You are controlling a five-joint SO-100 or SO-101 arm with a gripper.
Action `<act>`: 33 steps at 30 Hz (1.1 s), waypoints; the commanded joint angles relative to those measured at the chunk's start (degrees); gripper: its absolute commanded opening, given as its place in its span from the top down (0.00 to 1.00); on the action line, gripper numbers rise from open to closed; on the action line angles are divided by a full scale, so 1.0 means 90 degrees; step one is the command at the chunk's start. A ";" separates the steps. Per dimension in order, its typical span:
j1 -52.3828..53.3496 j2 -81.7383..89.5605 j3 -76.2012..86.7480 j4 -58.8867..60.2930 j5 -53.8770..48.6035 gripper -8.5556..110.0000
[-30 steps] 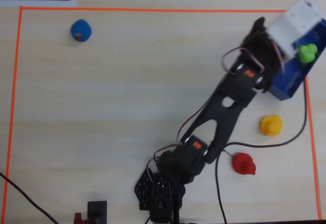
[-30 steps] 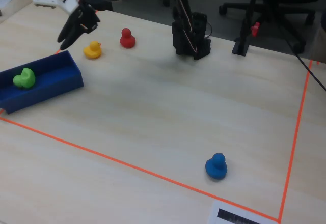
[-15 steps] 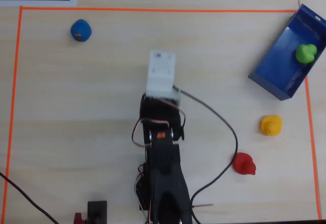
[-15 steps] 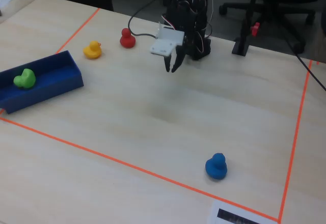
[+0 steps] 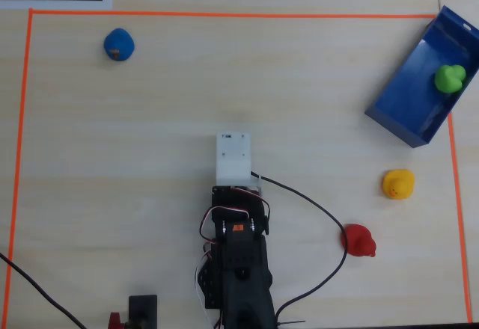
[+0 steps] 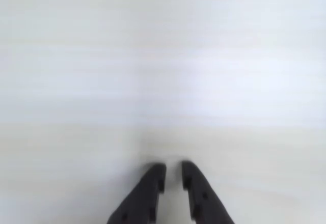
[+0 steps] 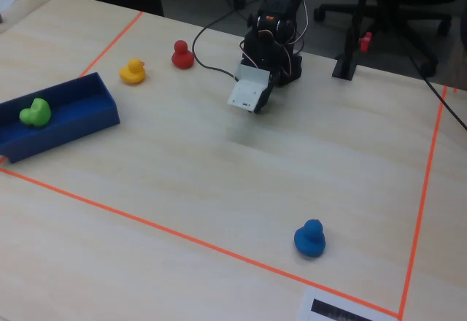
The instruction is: Grasp green duck and put it into box.
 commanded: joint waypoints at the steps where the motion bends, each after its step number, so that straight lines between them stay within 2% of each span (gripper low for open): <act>1: 0.0039 0.0195 -0.0020 0.0684 -0.0215 0.93; 8: -0.0010 0.0586 -0.0020 0.0879 -0.0264 0.92; 12: -0.0029 0.0625 -0.0020 0.0898 -0.0254 0.84; 33: -0.0029 0.0625 -0.0020 0.0898 -0.0254 0.84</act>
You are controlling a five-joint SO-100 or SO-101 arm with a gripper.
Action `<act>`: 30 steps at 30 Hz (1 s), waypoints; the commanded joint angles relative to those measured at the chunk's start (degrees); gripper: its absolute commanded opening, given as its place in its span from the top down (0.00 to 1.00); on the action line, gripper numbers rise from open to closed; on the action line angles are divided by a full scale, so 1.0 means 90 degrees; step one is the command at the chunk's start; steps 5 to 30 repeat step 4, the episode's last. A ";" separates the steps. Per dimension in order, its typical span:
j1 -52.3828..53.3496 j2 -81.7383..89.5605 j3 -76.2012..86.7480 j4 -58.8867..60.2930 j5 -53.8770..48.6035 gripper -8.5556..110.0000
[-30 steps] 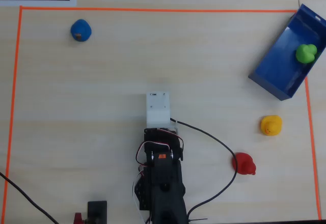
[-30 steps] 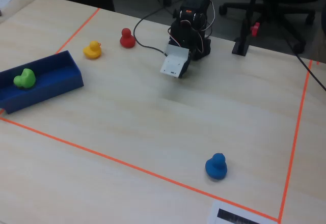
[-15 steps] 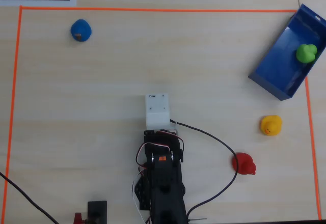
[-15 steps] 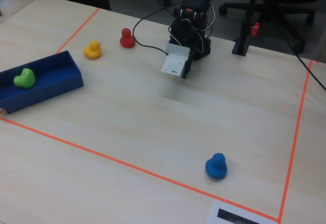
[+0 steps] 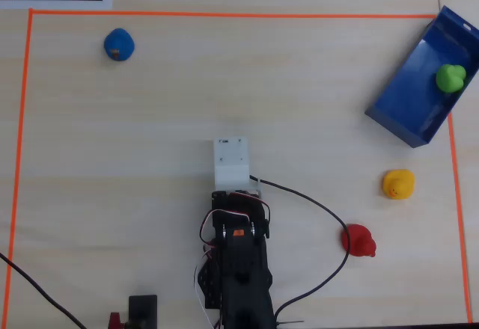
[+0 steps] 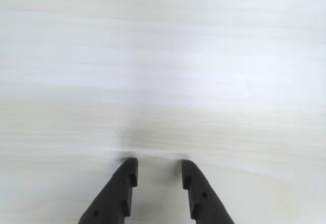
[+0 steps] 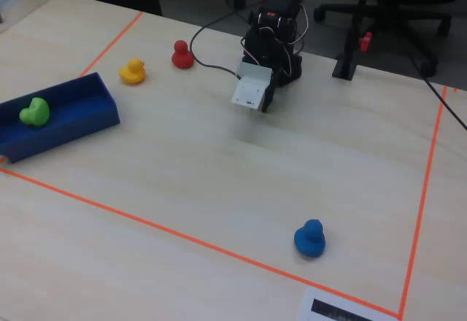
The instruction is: Grasp green duck and put it into box.
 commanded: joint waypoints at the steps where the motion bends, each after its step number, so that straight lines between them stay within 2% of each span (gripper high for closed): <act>1: -0.0029 0.0020 -0.0010 0.0107 -0.0020 0.84; 30: -0.0029 0.0020 -0.0010 0.0107 -0.0020 0.84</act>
